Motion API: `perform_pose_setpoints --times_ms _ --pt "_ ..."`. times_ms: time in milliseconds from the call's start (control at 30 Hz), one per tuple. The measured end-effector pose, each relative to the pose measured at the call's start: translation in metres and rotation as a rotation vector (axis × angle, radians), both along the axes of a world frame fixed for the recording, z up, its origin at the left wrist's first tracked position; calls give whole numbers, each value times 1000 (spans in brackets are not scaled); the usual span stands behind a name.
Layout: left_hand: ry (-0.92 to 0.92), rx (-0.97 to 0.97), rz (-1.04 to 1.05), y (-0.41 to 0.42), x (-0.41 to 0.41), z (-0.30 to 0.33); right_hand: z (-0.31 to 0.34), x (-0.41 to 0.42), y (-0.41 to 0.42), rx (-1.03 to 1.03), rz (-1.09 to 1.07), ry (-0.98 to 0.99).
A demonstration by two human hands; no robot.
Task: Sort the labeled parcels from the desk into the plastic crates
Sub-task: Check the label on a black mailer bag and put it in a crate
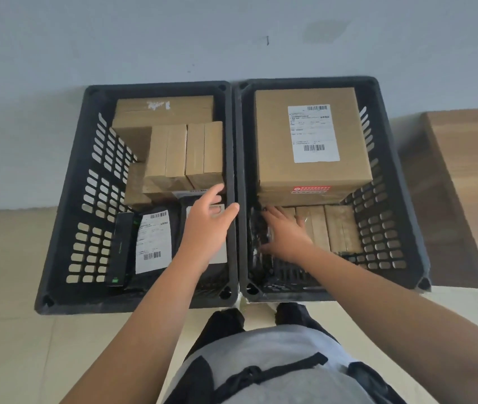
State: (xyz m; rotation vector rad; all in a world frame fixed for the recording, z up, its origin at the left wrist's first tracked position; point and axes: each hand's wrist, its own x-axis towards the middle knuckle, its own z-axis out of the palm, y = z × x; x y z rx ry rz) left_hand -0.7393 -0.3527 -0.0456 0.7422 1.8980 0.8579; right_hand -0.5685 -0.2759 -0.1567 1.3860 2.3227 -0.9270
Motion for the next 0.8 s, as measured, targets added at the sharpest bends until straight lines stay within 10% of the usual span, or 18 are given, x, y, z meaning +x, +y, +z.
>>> perform_pose_setpoints --times_ms 367,800 --pt "-259 189 -128 4 50 22 115 97 -76 -47 -1067 576" --pt "-281 178 -520 -17 225 49 155 235 -137 72 -1413 947"
